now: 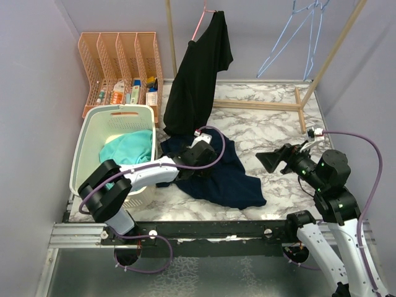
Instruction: Remove the t-shirt from the hanger
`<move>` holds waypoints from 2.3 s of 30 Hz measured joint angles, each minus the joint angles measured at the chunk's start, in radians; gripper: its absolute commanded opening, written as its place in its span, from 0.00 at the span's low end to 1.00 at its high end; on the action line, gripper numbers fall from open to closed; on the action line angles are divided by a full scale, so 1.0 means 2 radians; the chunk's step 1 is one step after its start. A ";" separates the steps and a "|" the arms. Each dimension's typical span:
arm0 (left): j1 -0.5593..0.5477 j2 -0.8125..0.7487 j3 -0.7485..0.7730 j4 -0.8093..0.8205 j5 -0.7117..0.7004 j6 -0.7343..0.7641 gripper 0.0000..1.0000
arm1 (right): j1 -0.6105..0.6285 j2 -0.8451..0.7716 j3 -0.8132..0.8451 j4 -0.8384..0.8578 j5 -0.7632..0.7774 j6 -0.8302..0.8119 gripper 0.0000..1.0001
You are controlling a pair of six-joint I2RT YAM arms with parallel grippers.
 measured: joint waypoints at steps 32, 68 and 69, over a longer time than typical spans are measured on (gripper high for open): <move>-0.001 -0.221 0.156 -0.113 -0.002 0.078 0.00 | 0.000 -0.032 -0.035 -0.043 -0.014 0.006 1.00; 0.048 -0.303 0.434 -0.370 -0.270 0.118 0.26 | 0.000 0.015 -0.057 0.003 -0.047 0.009 1.00; 0.048 -0.307 0.434 -0.371 -0.246 0.117 0.33 | 0.000 0.015 -0.059 0.006 -0.047 0.010 1.00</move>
